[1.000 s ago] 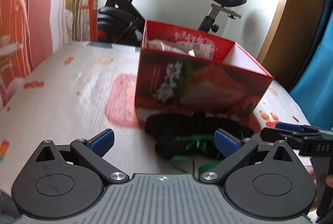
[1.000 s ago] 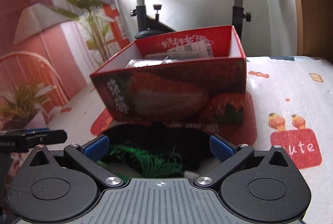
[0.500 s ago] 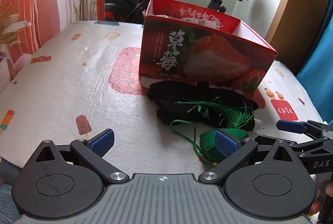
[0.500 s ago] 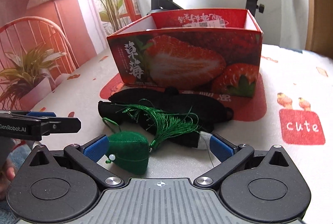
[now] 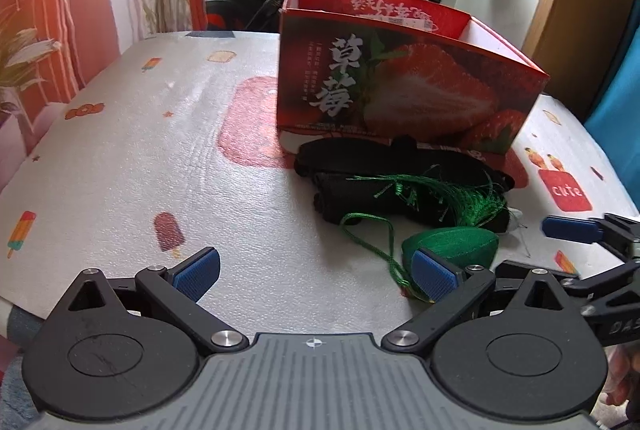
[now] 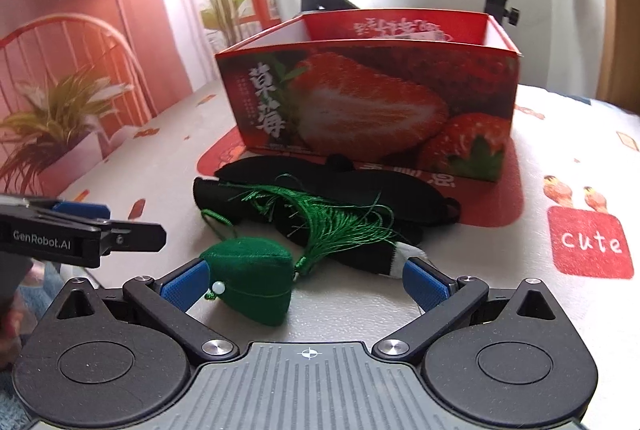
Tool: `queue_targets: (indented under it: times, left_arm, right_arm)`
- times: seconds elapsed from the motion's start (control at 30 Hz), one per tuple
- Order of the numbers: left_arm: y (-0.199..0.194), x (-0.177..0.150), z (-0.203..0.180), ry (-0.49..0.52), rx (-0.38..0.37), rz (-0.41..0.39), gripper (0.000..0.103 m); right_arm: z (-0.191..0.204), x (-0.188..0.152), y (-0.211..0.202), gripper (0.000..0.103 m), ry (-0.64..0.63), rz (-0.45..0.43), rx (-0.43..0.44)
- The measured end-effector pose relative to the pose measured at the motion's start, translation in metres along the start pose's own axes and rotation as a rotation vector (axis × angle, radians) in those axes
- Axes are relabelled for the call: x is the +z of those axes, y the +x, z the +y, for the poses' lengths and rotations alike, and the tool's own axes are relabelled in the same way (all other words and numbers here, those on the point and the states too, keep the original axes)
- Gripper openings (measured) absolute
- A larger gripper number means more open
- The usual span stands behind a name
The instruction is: Organize soft objects
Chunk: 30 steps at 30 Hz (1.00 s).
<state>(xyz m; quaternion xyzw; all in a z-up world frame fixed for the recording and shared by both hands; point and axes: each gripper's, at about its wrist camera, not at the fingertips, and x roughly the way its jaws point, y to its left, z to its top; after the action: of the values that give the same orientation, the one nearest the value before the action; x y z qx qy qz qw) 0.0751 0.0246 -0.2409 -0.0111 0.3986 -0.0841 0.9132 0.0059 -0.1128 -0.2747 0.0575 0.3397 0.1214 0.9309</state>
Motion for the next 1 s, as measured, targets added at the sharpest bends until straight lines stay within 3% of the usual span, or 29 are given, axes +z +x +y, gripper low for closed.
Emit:
queue_targets:
  times: [0.17,0.47,0.63,0.7,0.8,1.0]
  left_arm:
    - [0.002,-0.001,-0.002,0.015,-0.046,0.005,0.098]
    - [0.014,-0.004,-0.005,0.013,-0.145,0.038,0.073]
    - [0.019,-0.005,-0.009,0.01,-0.219,0.049,0.052]
    - [0.022,-0.006,-0.01,0.011,-0.251,0.048,0.052]
    - [0.026,-0.008,-0.009,-0.013,-0.287,0.052,0.052]
    - [0.03,-0.005,-0.009,-0.034,-0.327,0.044,0.05]
  right_arm:
    - [0.006,-0.002,0.009,0.08,-0.04,0.038,0.017]
    - [0.014,-0.009,0.021,0.078,-0.096,0.064,0.054]
    - [0.023,-0.01,0.025,0.068,-0.161,0.066,0.085]
    - [0.026,-0.01,0.027,0.056,-0.183,0.071,0.091]
    - [0.028,-0.012,0.028,0.048,-0.193,0.084,0.108]
    - [0.026,-0.013,0.029,0.044,-0.188,0.088,0.107]
